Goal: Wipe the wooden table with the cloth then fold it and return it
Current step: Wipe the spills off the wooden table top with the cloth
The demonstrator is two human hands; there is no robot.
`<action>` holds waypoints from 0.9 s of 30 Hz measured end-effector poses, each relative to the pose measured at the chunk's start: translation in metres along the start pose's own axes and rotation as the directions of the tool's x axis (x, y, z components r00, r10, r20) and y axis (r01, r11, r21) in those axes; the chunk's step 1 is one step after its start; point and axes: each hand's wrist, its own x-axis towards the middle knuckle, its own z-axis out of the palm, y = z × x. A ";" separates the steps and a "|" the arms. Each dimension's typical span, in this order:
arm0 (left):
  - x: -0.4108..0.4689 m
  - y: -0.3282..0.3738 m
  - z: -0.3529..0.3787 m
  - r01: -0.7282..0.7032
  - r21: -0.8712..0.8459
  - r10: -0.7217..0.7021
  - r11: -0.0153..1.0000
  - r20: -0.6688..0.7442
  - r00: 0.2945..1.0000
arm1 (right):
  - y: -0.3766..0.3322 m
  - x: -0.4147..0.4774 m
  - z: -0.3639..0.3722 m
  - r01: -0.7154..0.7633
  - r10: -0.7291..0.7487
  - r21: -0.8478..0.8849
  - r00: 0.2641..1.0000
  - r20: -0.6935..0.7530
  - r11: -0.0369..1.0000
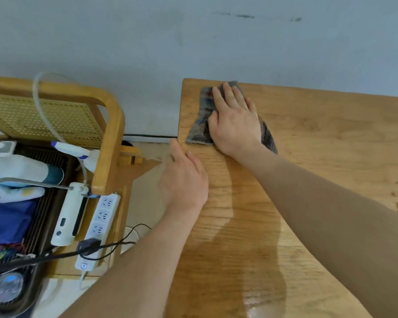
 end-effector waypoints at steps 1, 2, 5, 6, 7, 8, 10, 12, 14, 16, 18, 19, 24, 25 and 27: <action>-0.001 0.001 -0.001 0.002 -0.005 -0.002 1.000 0.004 1.000 | -0.005 0.006 0.001 -0.001 0.001 0.003 1.000 -0.011 1.000; -0.002 0.000 -0.001 0.007 -0.012 -0.007 1.000 0.009 1.000 | -0.008 0.009 0.001 0.005 -0.004 0.007 1.000 -0.021 1.000; -0.004 0.001 -0.003 0.006 -0.018 -0.005 1.000 0.019 1.000 | -0.007 -0.018 -0.003 0.114 -0.114 0.042 0.993 0.006 0.993; -0.004 0.000 -0.003 0.004 -0.023 -0.004 1.000 0.022 1.000 | -0.003 -0.038 -0.005 0.184 -0.186 0.051 0.982 0.030 0.982; -0.004 0.000 -0.004 0.005 -0.029 -0.004 1.000 0.024 1.000 | 0.003 -0.061 -0.007 0.252 -0.255 0.062 0.965 0.057 0.966; -0.004 -0.001 -0.004 0.006 -0.032 -0.005 0.999 0.023 1.000 | 0.012 -0.078 -0.009 0.307 -0.313 0.071 0.946 0.086 0.949; -0.004 0.000 -0.003 0.014 -0.037 -0.013 0.999 0.017 1.000 | 0.037 -0.081 -0.013 0.353 -0.360 0.077 0.927 0.108 0.932; -0.004 0.001 -0.004 0.006 -0.058 -0.005 0.998 0.017 1.000 | 0.049 -0.053 -0.015 0.210 -0.213 0.060 0.976 0.051 0.976; -0.004 0.000 -0.004 -0.011 -0.055 0.012 0.998 0.013 1.000 | 0.041 -0.012 -0.015 0.009 -0.008 0.057 1.000 -0.015 0.998; -0.002 0.001 -0.003 0.005 -0.051 -0.005 0.999 0.007 1.000 | 0.017 0.019 -0.008 -0.035 0.037 0.043 0.999 -0.040 0.998; -0.001 0.001 -0.003 0.008 -0.041 -0.007 0.999 0.017 1.000 | -0.009 0.038 0.001 0.030 -0.028 0.044 0.999 -0.042 0.999; -0.001 0.002 -0.003 0.005 -0.030 -0.004 1.000 0.023 1.000 | -0.018 0.044 0.004 0.058 -0.056 0.048 0.998 -0.036 0.997; -0.004 0.004 -0.005 0.005 0.021 -0.005 1.000 0.018 1.000 | -0.020 0.022 0.001 0.203 -0.204 0.036 0.979 0.019 0.979; -0.005 0.005 -0.006 -0.006 0.015 0.006 1.000 0.016 1.000 | -0.010 0.007 -0.001 0.250 -0.250 0.025 0.968 0.032 0.968; -0.004 0.004 -0.005 -0.019 0.007 0.019 1.000 0.020 1.000 | 0.024 -0.014 -0.007 0.257 -0.257 -0.001 0.966 0.026 0.966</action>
